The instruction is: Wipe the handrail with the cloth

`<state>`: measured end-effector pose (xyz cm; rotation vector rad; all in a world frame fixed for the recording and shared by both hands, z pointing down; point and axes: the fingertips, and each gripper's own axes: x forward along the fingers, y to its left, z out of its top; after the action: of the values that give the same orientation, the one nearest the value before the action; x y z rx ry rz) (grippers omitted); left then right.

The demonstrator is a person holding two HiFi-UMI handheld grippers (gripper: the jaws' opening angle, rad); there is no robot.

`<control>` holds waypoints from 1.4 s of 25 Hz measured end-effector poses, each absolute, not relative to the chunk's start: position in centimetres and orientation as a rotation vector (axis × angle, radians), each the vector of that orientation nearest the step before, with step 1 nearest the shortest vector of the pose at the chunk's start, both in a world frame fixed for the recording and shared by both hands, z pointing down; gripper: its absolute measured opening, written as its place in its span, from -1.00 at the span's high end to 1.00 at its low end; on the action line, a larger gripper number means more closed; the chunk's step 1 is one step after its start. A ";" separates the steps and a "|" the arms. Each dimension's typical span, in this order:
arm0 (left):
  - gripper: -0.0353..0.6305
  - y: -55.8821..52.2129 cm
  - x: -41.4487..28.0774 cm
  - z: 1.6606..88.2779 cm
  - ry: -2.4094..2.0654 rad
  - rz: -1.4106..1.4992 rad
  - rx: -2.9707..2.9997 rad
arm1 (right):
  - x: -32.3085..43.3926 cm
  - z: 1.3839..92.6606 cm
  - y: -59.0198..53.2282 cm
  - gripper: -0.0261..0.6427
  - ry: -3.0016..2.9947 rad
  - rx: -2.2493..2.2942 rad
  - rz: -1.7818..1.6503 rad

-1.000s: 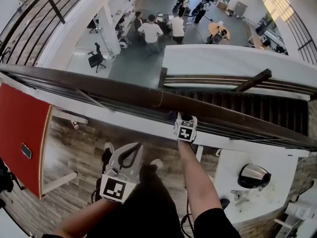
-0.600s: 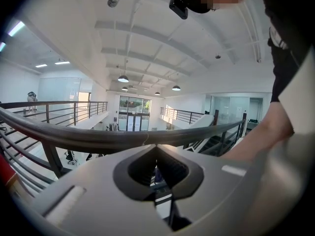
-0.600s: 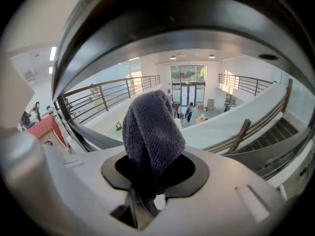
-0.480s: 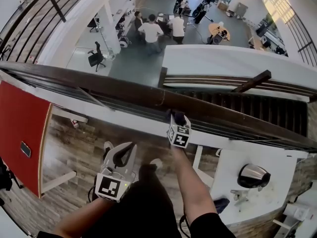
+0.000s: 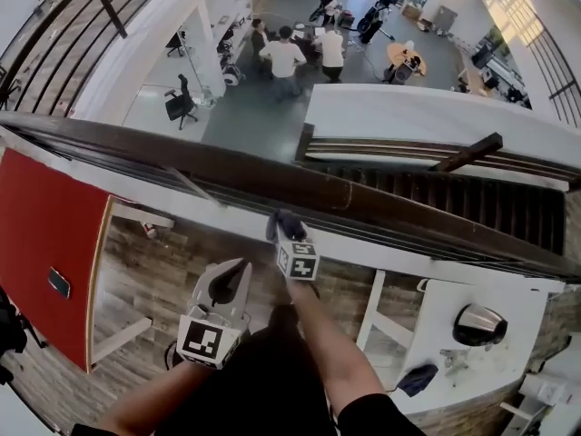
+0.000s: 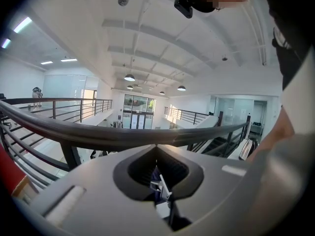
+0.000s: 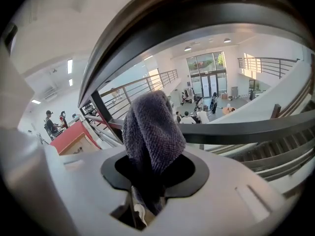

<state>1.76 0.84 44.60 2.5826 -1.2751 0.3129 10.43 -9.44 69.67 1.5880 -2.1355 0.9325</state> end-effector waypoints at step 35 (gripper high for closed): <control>0.90 -8.3 -22.3 51.7 -1.280 0.391 2.471 | -8.2 85.0 -19.2 0.54 -1.840 1.521 1.020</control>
<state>-22.25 -8.31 51.65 2.4712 -1.2795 0.3908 -8.21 -19.25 84.98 1.5208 -1.8396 1.0202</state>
